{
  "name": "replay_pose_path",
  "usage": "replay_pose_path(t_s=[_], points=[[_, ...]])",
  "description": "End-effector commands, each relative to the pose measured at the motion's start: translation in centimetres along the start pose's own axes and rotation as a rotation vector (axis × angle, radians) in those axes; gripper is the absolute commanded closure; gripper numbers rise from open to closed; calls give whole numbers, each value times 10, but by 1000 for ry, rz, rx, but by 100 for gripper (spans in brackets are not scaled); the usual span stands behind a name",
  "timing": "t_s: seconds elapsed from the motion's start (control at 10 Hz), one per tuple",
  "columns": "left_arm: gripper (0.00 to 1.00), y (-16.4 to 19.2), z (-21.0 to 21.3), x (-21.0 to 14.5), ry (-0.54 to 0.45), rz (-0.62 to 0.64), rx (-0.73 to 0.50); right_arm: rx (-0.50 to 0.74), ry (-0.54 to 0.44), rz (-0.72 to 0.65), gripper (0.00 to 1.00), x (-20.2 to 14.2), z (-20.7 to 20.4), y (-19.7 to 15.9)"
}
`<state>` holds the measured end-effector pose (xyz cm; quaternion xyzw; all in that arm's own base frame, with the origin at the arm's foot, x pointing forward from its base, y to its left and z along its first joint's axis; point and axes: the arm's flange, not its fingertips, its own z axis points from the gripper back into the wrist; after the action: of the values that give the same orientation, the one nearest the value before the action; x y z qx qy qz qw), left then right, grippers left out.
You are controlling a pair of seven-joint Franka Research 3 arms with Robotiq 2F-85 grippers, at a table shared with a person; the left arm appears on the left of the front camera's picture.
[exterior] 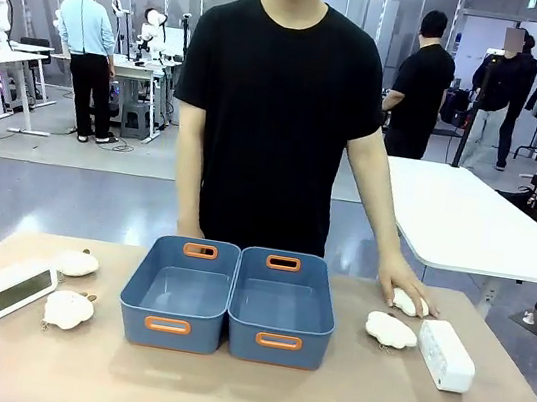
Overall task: Sort the digital clocks into the basket.
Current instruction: Pick up the Digital clock from the table and place it into the empty Plastic storage basket.
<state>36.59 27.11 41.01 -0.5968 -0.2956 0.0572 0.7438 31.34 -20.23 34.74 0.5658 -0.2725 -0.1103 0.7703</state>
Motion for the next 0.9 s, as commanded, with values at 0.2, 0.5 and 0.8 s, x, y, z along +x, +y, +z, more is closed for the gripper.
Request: replay_pose_path(t_s=[0.2, 0.5, 0.8], points=[[0, -1, 2, -2, 15, -1, 6, 10, 1, 4, 0, 0, 1, 0], [0, -1, 2, -2, 15, -1, 6, 10, 1, 4, 0, 0, 1, 0], [0, -1, 2, -2, 15, -1, 6, 10, 1, 4, 0, 0, 1, 0]])
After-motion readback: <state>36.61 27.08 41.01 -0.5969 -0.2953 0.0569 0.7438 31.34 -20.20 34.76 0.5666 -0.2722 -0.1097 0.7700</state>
